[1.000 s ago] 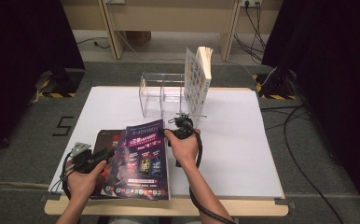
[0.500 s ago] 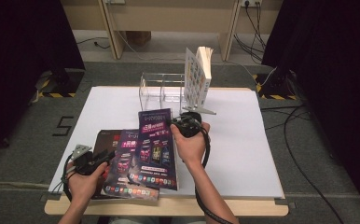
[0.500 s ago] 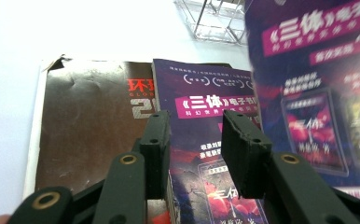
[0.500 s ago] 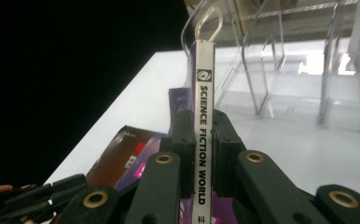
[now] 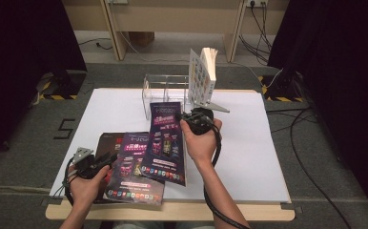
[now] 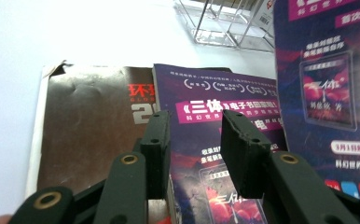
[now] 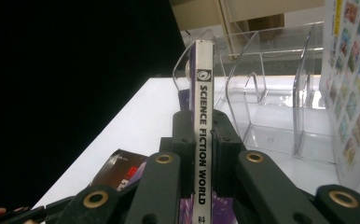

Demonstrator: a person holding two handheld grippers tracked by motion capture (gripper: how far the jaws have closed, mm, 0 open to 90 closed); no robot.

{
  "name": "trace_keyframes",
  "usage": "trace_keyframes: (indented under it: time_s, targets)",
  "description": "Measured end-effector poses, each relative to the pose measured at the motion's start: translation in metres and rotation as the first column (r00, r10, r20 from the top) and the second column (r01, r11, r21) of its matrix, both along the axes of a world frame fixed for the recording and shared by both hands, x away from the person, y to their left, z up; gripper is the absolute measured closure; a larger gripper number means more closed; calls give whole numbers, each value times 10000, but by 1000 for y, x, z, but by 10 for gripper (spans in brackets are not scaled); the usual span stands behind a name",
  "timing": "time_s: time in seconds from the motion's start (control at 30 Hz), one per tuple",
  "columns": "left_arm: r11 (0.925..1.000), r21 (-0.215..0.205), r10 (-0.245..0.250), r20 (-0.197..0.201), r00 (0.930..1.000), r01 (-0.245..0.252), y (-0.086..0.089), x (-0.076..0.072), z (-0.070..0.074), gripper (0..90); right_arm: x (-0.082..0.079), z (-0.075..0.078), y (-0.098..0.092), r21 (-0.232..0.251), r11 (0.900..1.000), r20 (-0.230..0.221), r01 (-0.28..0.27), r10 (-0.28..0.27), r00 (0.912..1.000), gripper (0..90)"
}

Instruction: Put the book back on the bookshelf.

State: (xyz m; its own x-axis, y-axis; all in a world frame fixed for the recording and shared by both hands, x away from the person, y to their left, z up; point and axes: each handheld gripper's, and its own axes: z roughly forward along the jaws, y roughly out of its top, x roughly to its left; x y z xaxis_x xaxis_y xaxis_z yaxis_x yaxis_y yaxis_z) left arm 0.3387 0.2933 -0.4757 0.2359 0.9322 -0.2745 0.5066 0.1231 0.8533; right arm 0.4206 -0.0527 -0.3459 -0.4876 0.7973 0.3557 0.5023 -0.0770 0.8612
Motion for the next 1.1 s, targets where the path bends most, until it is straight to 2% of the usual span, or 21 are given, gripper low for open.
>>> trace_keyframes:
  time_s: [0.57,0.77,1.1]
  targets:
    - [9998,-4,-196,123,9997,196,-3,-4,-4,623,-8,25,-4,-153,9981,914,601,-585,9941,834]
    - [9998,43,-207,100,9997,206,-4,-3,-5,623,-6,33,-5,-212,9965,1387,805,-768,9874,834]
    - [9999,35,-159,112,9998,159,-3,-3,-6,624,0,45,-4,-194,9933,1856,1143,-1087,9766,834]
